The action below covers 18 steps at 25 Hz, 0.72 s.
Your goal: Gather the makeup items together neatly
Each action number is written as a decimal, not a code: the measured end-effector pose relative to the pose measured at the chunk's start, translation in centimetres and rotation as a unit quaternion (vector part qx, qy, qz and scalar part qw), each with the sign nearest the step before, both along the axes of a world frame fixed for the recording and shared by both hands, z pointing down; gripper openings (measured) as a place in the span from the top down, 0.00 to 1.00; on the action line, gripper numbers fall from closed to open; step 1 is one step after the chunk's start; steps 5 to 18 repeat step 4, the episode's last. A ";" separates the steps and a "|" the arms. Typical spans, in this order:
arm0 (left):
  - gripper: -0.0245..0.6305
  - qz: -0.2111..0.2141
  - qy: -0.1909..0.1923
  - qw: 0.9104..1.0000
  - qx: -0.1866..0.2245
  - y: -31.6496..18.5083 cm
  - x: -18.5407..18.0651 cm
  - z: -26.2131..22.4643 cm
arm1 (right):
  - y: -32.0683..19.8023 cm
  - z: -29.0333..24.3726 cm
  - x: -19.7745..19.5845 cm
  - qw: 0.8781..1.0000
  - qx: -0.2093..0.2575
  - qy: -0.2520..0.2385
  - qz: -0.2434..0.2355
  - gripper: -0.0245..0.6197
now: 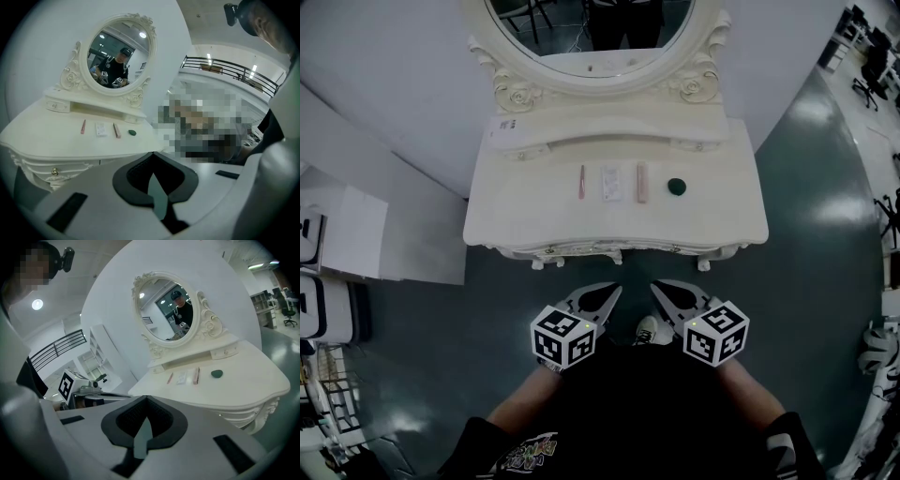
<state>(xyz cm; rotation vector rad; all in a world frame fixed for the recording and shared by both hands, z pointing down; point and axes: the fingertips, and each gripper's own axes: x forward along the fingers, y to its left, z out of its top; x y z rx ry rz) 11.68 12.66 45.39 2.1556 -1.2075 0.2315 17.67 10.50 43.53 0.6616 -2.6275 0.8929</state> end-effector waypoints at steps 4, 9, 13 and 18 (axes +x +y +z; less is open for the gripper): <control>0.95 -0.002 0.004 1.000 -0.005 -0.2 0.2 0.4 | -0.3 0.3 0.3 1.000 -0.002 0.002 0.001 0.92; 0.95 -0.002 0.004 1.000 -0.005 -0.2 0.2 0.4 | -0.3 0.3 0.3 1.000 -0.002 0.002 0.001 0.92; 0.95 -0.002 0.004 1.000 -0.005 -0.2 0.2 0.4 | -0.3 0.3 0.3 1.000 -0.002 0.002 0.001 0.92; 0.95 -0.002 0.004 1.000 -0.005 -0.2 0.2 0.4 | -0.3 0.3 0.3 1.000 -0.002 0.002 0.001 0.92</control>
